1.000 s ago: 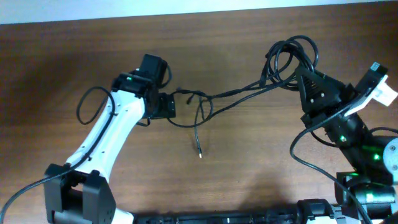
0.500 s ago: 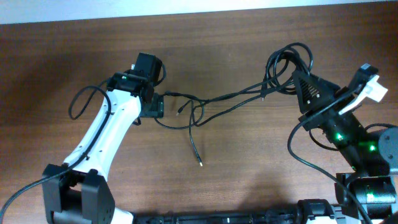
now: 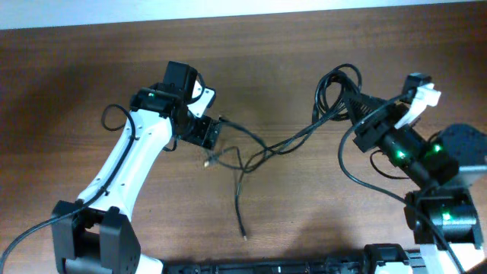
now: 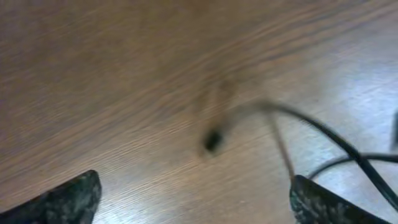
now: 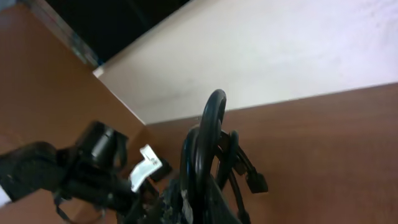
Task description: Untangle cables
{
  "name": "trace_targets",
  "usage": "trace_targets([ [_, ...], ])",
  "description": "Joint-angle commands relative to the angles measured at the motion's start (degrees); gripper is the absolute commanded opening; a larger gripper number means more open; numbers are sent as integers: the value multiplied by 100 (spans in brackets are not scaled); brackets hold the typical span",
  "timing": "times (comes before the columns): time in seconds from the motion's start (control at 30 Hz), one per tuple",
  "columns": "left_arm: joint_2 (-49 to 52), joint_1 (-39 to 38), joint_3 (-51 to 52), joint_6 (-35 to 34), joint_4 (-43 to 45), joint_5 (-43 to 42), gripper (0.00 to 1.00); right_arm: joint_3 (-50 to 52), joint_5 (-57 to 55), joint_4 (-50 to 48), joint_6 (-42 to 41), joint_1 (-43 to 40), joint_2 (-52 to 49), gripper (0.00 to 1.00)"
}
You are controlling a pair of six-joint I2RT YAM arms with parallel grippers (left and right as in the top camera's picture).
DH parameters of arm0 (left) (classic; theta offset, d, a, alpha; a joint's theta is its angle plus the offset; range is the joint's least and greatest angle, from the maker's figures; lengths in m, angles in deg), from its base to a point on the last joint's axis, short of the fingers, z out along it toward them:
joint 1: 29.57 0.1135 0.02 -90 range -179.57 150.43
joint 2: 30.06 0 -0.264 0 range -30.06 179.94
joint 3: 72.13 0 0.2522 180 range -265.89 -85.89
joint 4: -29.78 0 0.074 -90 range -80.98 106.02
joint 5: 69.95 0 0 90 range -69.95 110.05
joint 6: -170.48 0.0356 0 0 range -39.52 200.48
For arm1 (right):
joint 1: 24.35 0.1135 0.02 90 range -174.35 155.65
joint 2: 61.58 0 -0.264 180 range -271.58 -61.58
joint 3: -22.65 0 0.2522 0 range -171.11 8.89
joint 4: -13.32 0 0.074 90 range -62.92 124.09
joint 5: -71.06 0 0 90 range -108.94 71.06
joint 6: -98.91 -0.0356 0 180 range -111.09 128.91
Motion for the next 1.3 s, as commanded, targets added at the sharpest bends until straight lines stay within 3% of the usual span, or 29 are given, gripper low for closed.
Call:
trace_targets([
  [0.0,55,44,-66,203,17,-616,99,-55,201,149,323,-50,-160,4],
  [0.03,50,44,-79,264,20,-789,100,-55,205,197,354,-50,-210,4],
  [0.2,-44,44,-221,1270,20,-2514,84,-55,350,256,557,-50,-356,4],
  [0.23,-85,44,-254,1550,17,-3034,71,-55,348,293,560,-50,-374,4],
  [0.37,-299,44,-269,2437,17,-4793,50,-55,343,380,684,-50,-400,4],
  [0.4,-339,44,-269,2498,17,-4986,46,-55,326,400,684,-50,-415,4],
  [0.53,-463,46,-269,2507,11,-5097,4,-55,319,459,796,-50,-437,4],
  [0.57,-483,46,-269,2507,13,-5088,5,-55,302,479,835,-50,-437,4],
  [0.6,-509,48,-269,2505,15,-4944,40,-55,278,509,835,-50,-437,4],
  [0.63,-518,63,-269,2503,13,-4793,68,-55,280,509,833,-50,-437,4],
  [0.67,-527,87,-269,2481,0,-4686,76,-55,280,509,835,-50,-435,4],
  [0.77,-538,186,-269,2367,-7,-4419,82,-55,280,522,848,-50,-437,4],
  [0.83,-564,323,-273,2061,-2,-3899,99,-55,280,647,1016,-50,-435,4],
  [0.9,-608,496,-275,1655,0,-3453,99,-52,280,782,1121,-50,-437,4],
  [1.1,-879,796,-275,1606,0,-3565,99,-55,713,809,1158,-48,-435,4],
  [1.2,-1025,723,-275,1873,-11,-3598,99,-55,1375,721,1567,-39,-437,4],
  [1.27,-1152,581,-275,2479,-101,-4142,99,-55,2083,708,2124,-39,-435,4],
])
